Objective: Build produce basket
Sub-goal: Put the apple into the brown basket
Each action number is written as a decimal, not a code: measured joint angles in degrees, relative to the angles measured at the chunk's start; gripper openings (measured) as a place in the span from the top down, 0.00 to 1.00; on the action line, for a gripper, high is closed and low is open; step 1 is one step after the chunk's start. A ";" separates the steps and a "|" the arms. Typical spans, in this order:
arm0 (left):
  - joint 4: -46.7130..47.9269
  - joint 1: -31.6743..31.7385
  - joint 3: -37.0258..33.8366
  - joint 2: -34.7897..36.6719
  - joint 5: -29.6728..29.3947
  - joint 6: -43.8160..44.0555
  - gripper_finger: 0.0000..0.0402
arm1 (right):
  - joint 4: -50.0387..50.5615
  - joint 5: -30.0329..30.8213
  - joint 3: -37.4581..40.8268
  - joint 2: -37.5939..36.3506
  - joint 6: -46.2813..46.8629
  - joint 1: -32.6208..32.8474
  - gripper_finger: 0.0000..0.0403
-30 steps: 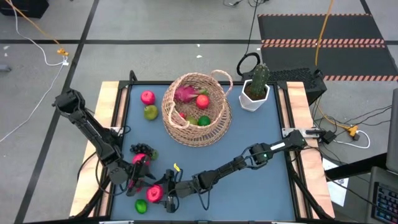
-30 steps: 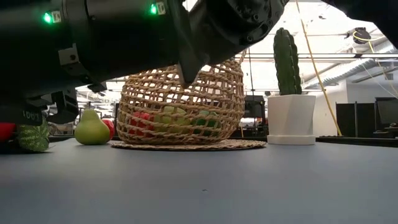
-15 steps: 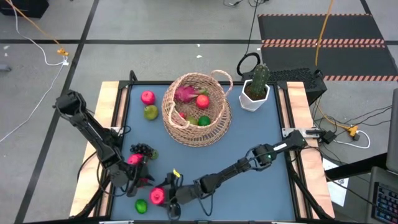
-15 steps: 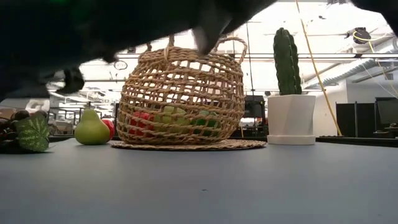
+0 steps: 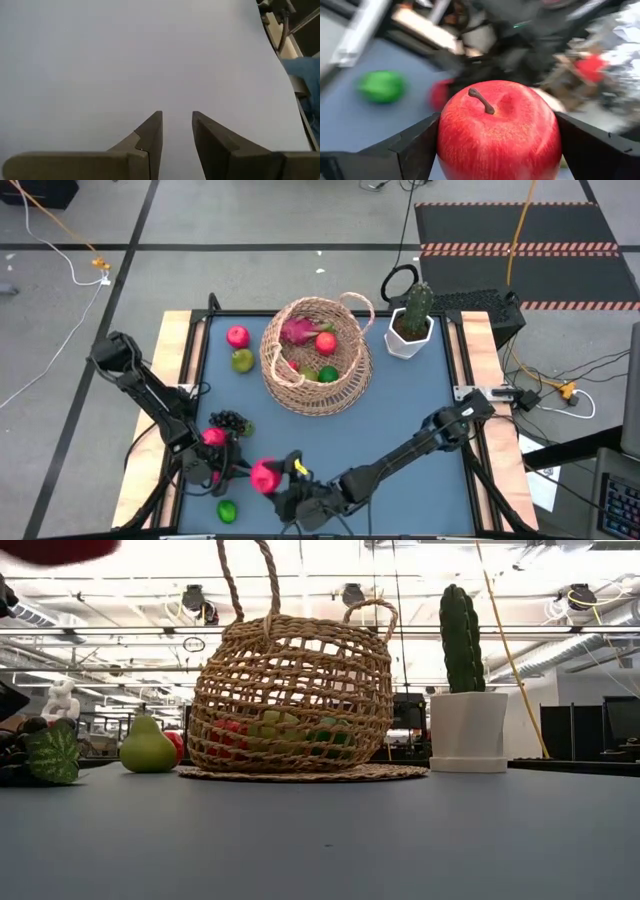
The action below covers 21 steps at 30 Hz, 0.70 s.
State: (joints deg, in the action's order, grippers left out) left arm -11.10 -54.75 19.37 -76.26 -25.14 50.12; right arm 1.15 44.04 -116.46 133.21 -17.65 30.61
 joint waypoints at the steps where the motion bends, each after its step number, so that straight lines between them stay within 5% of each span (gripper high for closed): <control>1: -0.10 0.14 0.00 -0.14 -0.06 0.01 0.74 | 0.29 2.37 0.00 -0.85 -1.41 -0.08 0.13; 7: -0.65 1.23 -0.06 -0.29 -2.43 -0.30 0.74 | 0.99 15.97 0.59 -4.69 -12.43 -0.80 0.13; 13: -0.87 3.85 -0.15 -0.32 -9.60 -0.45 0.74 | -4.85 10.09 8.00 -12.02 -14.79 -1.09 0.13; 21: -0.52 8.86 -0.15 -0.29 -14.07 2.89 0.73 | -25.48 16.19 29.61 -27.84 -18.92 -2.88 0.13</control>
State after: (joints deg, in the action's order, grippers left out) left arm -11.62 -45.89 19.22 -76.55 -39.22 53.01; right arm -24.34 60.23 -86.85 105.37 -36.57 27.73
